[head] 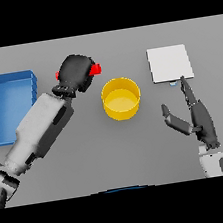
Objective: Pick up the red beaker and tilt it to pour out 1 green nut into yellow bowl. Pick up the yellow bowl and place it on the metallic measuring scale.
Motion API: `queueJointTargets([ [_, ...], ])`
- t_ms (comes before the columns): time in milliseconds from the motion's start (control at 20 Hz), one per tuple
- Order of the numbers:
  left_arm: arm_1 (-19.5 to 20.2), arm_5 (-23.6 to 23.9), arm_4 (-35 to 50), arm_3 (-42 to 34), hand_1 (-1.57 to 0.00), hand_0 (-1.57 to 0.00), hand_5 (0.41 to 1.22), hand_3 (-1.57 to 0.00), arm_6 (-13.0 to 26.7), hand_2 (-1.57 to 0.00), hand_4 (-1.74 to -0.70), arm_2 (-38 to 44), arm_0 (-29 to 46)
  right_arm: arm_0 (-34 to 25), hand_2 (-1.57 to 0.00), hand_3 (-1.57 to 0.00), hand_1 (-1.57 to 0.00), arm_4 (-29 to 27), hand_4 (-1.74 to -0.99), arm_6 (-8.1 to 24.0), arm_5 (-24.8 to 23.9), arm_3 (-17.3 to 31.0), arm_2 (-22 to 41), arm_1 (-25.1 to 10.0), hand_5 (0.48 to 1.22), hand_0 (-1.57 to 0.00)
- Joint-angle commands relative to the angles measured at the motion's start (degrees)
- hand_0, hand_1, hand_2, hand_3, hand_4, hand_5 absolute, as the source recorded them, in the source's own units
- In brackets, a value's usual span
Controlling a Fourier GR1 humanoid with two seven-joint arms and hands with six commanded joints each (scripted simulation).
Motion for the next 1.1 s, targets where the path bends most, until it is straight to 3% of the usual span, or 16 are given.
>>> queueJointTargets([
  [0, 0.38, -1.27, -0.93, 0.68, -1.57, -1.57, 1.196, -1.57, -0.09, -1.57, -1.69, -1.07, -1.19, -0.29, 0.0, 0.0, 0.0, 0.09, -1.282, 0.07, -0.03, -0.05, -0.11, -0.22, 0.705, 0.0],
  [100, 1.39, -3.23, -3.29, 1.09, -1.57, -1.57, 1.205, -1.57, -1.12, -1.57, -1.67, -3.99, -3.22, 0.07, 0.0, 0.0, 0.0, -0.24, -1.283, -0.56, 0.15, 0.79, 0.07, 0.33, 0.702, 0.0],
  [300, 1.29, -9.18, -6.85, 4.21, -1.57, -1.57, 1.215, -1.28, -3.55, -1.57, -1.7, -10.14, -8.51, 0.58, 0.0, 0.0, 0.0, -1.21, -1.292, -2.72, -0.26, 1.75, -0.34, 1.44, 0.678, 0.0],
  [500, 0.73, -12.11, -10.29, 6.78, -1.57, -1.57, 1.218, -1.45, -7.99, -1.57, -1.72, -16.65, -12.35, 0.36, 0.0, 0.0, 0.0, -3.09, -1.294, -2.16, 0.23, 1.32, -0.76, 2.14, 0.653, 0.0],
  [600, 0.66, -14.07, -12.05, 7.14, -1.57, -1.57, 1.219, -1.49, -8.42, -1.57, -1.73, -19.87, -13.75, 0.43, 0.0, 0.0, 0.0, -2.69, -1.29, -2.53, -0.03, 1.12, -0.59, 2.21, 0.644, 0.0],
  [850, -0.84, -15.98, -16.34, 9.96, -1.57, -1.57, 1.22, -1.55, -9.02, -1.57, -1.74, -26.67, -17.79, 0.58, 0.0, 0.0, 0.0, -1.93, -1.288, -1.96, -1.01, 1.16, -0.67, 2.49, 0.627, 0.0],
  [1050, -0.49, -16.02, -18.16, 11.42, -1.57, -1.57, 1.221, -1.56, -11.88, -1.57, -1.74, -30.48, -21.12, -0.28, 0.0, 0.0, 0.0, -1.47, -1.276, -0.63, -1.43, 2.25, -1.2, 2.0, 0.593, 0.0],
])
